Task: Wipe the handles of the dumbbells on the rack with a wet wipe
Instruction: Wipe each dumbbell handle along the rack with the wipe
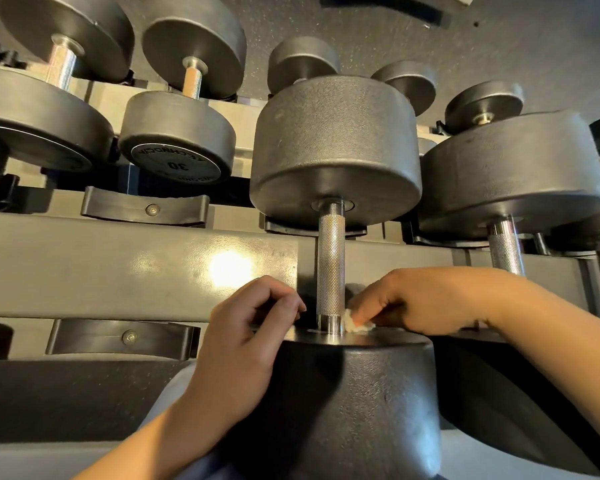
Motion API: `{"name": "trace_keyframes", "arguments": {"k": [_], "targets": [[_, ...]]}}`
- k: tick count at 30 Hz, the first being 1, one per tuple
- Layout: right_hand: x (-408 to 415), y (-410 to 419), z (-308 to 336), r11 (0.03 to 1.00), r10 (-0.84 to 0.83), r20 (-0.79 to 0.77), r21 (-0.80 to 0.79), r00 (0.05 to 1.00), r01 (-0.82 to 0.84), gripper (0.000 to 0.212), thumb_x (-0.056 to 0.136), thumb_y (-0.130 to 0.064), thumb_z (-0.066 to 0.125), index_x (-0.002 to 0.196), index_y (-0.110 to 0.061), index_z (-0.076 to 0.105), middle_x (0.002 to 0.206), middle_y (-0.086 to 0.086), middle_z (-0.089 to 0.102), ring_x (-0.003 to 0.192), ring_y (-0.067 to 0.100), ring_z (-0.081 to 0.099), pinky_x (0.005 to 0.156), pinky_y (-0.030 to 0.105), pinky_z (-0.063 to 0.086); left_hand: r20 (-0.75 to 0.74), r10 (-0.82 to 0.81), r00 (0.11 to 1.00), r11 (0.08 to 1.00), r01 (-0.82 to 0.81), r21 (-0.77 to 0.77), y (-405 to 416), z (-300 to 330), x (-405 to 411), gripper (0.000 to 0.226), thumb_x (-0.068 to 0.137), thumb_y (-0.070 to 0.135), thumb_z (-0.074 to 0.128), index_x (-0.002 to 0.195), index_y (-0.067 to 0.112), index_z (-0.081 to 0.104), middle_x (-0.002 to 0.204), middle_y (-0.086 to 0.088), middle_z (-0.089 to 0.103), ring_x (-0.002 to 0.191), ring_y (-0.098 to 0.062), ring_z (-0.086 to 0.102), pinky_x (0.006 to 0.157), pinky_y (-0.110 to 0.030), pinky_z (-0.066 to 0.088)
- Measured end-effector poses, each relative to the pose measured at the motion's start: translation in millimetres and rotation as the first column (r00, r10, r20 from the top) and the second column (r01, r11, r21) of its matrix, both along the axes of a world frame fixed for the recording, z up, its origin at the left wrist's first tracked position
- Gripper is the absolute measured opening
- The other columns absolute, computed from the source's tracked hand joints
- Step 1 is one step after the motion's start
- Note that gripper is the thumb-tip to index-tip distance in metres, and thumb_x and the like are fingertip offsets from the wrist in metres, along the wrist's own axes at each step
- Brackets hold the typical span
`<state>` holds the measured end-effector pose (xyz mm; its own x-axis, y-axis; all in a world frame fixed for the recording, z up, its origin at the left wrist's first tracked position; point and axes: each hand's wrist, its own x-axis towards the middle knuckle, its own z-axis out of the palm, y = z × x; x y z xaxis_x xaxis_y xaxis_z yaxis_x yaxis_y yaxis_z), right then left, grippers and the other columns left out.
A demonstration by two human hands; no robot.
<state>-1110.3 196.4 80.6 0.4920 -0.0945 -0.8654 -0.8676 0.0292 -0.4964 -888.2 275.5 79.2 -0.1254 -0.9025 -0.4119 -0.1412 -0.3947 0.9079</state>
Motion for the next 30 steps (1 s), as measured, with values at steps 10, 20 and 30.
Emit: {"name": "trace_keyframes", "arguments": {"k": [10,20,30], "targets": [[-9.0,-0.1,3.4,0.999,-0.027,0.158,-0.038,0.987,0.034,0.032,0.095,-0.010,0.054,0.118,-0.027,0.068,0.119,-0.022,0.060,0.112,-0.005,0.055,0.103,0.025,0.042,-0.009,0.010,1.000,1.000,-0.010,0.006,0.4,0.4,0.1,0.021,0.081,0.043,0.049,0.077,0.027,0.063,0.075,0.011,0.063,0.079,-0.010,0.061,0.071,-0.012,0.042],[30.6,-7.2,26.9,0.903,0.313,0.364,-0.401,0.877,-0.156,0.023,0.094,-0.013,0.056,0.112,-0.021,0.068,0.097,-0.012,0.048,0.080,-0.004,0.043,0.076,0.004,0.030,0.019,0.093,0.996,0.994,-0.091,-0.052,2.3,-2.5,1.0,0.019,0.083,0.037,0.050,0.073,0.026,0.062,0.074,0.012,0.063,0.077,-0.010,0.061,0.071,-0.013,0.044],[103.4,-19.0,19.6,0.499,0.812,-0.100,-0.393,0.575,-0.773,0.012,0.093,-0.014,0.047,0.088,-0.011,0.057,0.095,0.002,0.058,0.072,0.015,0.053,0.068,0.028,0.048,0.012,0.210,0.978,0.978,-0.210,0.004,5.2,-0.1,0.6,0.025,0.076,0.046,0.050,0.068,0.024,0.059,0.068,0.002,0.060,0.066,-0.010,0.056,0.064,-0.015,0.042]]}}
